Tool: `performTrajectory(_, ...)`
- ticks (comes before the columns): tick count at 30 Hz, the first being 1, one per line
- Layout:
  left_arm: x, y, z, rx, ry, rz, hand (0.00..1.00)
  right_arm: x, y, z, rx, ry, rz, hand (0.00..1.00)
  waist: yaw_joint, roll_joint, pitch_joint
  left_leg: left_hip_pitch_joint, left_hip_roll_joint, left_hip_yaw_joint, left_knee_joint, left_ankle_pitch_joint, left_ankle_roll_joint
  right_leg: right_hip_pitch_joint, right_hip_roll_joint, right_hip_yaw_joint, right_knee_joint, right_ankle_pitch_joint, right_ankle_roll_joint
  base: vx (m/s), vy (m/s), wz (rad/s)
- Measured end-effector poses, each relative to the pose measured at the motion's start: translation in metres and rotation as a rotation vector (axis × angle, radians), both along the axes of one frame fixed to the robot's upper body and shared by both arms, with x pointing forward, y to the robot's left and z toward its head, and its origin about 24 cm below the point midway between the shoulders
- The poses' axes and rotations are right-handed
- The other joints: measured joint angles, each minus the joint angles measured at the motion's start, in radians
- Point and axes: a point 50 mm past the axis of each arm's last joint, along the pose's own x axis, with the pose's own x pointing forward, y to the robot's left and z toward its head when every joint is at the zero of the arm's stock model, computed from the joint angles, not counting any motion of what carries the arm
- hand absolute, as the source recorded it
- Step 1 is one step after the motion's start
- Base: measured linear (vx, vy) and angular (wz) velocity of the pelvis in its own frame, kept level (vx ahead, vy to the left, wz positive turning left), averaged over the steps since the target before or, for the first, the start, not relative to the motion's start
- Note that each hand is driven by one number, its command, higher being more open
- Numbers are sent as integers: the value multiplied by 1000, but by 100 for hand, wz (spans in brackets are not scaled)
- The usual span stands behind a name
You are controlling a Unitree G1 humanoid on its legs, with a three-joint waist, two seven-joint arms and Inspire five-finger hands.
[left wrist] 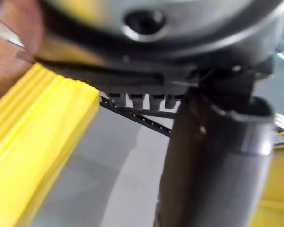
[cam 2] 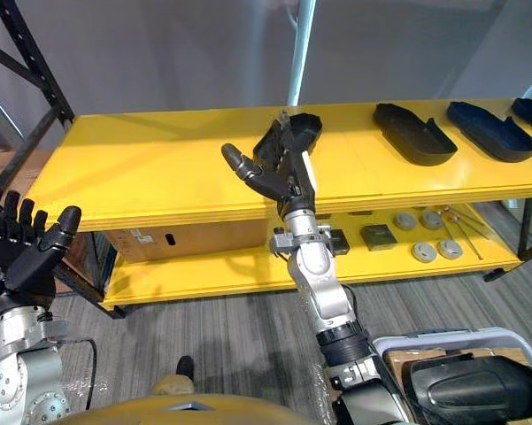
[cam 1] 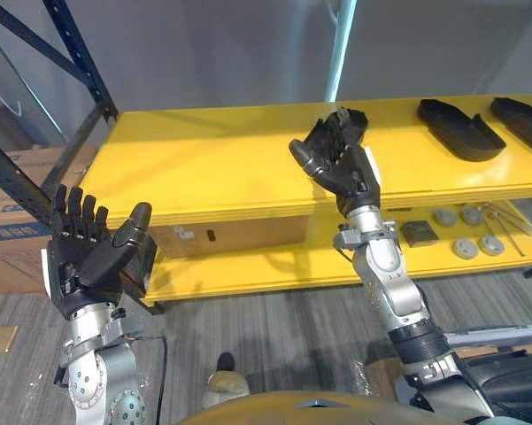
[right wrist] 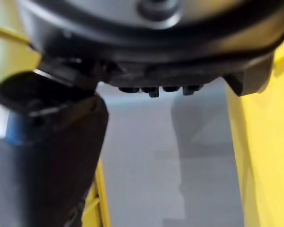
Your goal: Walk over and take three plastic housings, then place them on the shelf
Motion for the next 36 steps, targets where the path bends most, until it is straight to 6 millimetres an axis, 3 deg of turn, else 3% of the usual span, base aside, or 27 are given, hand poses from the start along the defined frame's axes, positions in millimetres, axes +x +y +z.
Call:
performTrajectory(3,3,-3,3,14,-27,-41,100,-9,-19,-14,6,49,-72,100,-9,7,-2,-22,-13,38,0,11,17,2,-22,-41,14,-5,9,-27,54,47)
performTrajectory(7,3,-5,2,5,-31,-57,100,-10,-17,-13,5,43,-51,100,-6,-6,7,-21,-29,47,-1,12,22,-18,-52,-32,48,-17,18,-8,45,-2)
performTrajectory(10,4,-5,3,-9,-54,-89,100,-12,-14,-5,12,3,-33,100,-6,-29,21,-19,-47,54,0,6,26,-59,-103,-13,148,-66,2,1,20,-3)
performTrajectory(11,4,-6,4,-1,-61,-105,100,-13,-14,-3,13,-12,-27,100,-8,-40,29,-15,-54,52,3,4,26,-69,-125,-7,203,-88,-29,47,29,8)
performTrajectory(14,9,-8,9,38,-86,-160,100,-18,-18,-5,17,-22,-33,100,-14,-76,65,21,-67,35,4,-1,26,-119,-184,97,390,-89,-42,37,26,14)
performTrajectory(15,13,-7,12,60,-94,-183,100,-19,-20,-4,16,-35,-33,100,-21,-82,82,29,-63,20,3,-9,31,-139,-188,151,451,-81,-56,18,15,25)
performTrajectory(16,14,-7,12,66,-95,-191,100,-20,-21,-3,15,-43,-30,100,-25,-71,91,26,-55,3,0,-15,33,-151,-180,176,470,-88,-66,-28,-96,36)
performTrajectory(17,19,-6,15,74,-104,-201,100,-20,-20,0,13,-69,-15,100,-35,-60,97,8,-26,-32,-2,-25,29,-162,-100,240,412,-188,-92,-89,-143,39)
performTrajectory(18,23,-2,21,100,-124,-203,100,-20,-16,5,27,-105,8,100,-34,-124,89,-23,-59,-21,18,-85,29,-180,-47,289,242,-238,-98,-103,-149,63)
performTrajectory(19,28,-1,24,107,-138,-203,100,-19,-15,9,37,-131,12,100,-54,-156,106,-79,-86,3,139,-119,55,-182,-66,318,246,-217,-44,-110,-58,88)
performTrajectory(20,34,-4,24,100,-136,-224,100,-20,-20,12,40,-155,-1,100,-68,-167,136,-146,-103,69,448,-197,115,-168,-96,291,284,-216,-41,-181,37,68)
performTrajectory(21,35,-9,16,71,-102,-225,100,-20,-24,16,28,-177,-8,100,-63,-102,144,-89,-70,94,476,-350,89,-153,-66,327,313,-196,-16,-188,80,35)
performTrajectory(22,37,-8,14,65,-90,-213,100,-20,-23,17,45,-188,-9,100,-56,-100,151,-80,-76,92,457,-356,79,-163,-61,357,326,-205,-34,-173,90,-6)
performTrajectory(25,37,-7,10,28,-71,-170,100,-20,-21,26,22,-234,59,100,-59,-96,146,-110,-74,69,437,-352,68,-157,-34,342,272,-207,-46,-1,-30,21)
performTrajectory(31,29,-18,-6,-44,-11,-167,100,-18,-20,35,20,-277,206,100,-57,-37,136,-160,-13,-4,575,-365,54,-55,56,288,188,-200,-35,80,-73,27)
performTrajectory(33,25,-18,-10,-63,6,-156,100,-16,-13,38,19,-286,243,100,-49,-27,127,-135,-11,5,511,-340,58,-44,57,287,158,-196,-32,77,-46,5)
performTrajectory(36,26,-27,-12,-94,-9,-180,100,-12,3,34,24,-257,285,100,-35,-12,122,-84,-31,13,373,-251,52,-42,56,281,124,-181,-40,-10,-39,4)
